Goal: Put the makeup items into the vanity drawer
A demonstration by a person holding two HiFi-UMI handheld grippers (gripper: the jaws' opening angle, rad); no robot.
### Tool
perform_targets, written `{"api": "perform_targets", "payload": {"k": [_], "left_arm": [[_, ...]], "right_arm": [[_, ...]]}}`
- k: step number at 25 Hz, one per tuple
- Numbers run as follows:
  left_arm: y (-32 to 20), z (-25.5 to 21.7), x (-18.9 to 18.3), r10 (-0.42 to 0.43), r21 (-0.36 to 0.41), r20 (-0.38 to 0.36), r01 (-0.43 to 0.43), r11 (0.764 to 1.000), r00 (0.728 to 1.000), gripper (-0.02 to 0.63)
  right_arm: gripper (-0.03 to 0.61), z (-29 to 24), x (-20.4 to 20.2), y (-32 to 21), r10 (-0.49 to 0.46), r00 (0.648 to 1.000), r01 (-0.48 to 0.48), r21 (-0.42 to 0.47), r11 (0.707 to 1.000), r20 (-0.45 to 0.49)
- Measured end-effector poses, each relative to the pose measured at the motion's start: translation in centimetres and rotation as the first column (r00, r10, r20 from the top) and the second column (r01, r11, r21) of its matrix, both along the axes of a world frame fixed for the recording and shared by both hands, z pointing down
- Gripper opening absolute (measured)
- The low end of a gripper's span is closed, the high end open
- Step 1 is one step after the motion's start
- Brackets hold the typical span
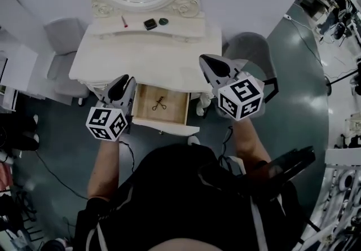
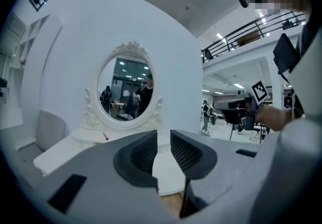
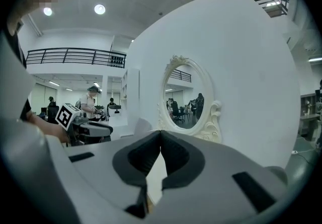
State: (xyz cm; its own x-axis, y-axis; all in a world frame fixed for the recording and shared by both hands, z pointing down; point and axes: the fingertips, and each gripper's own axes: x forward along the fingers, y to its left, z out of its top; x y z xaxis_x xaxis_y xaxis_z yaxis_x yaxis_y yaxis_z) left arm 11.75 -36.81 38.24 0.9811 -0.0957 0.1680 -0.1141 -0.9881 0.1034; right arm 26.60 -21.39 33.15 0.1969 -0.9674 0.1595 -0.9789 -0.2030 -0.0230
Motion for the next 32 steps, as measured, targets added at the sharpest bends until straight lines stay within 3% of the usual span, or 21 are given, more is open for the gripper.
{"api": "perform_targets", "payload": {"k": [8,10,18,26,32], "left_arm": [[-0.1,-4.1,-2.0,-0.070,0.046,-0.066,0.073,0.996,0.995,0.041],[0.0,-4.7,-2.4,-0.079,0.038,-0.076,0.082,0.996,0.994,0.009],[0.8,-6.7,-3.5,-0.077,0.008,-0.118,0.078,0.997,0.990,0.005],[1.3,-7.5,-4.1,-0.102,0.082,-0.116,0.112,0.990,0.988,0.005],[2.3,-7.5,-3.9,-0.062,0.106,-0.099,0.072,0.992,0.993,0.005]], "right_arm": [[0.005,-1.2,-0.7,-1.0,-0.023,0.999,0.024,0.009,1.000,-0.028],[0.005,-1.5,-0.9,-1.2,-0.028,0.999,0.029,0.009,1.000,-0.034],[0.005,-2.6,-1.4,-1.4,-0.030,0.998,0.031,0.005,1.000,-0.055],[0.005,-3.0,-2.0,-1.5,-0.036,0.997,0.036,-0.012,0.999,-0.070],[0.003,-2.8,-1.9,-1.5,-0.028,0.996,0.025,-0.035,0.999,-0.088]]}}
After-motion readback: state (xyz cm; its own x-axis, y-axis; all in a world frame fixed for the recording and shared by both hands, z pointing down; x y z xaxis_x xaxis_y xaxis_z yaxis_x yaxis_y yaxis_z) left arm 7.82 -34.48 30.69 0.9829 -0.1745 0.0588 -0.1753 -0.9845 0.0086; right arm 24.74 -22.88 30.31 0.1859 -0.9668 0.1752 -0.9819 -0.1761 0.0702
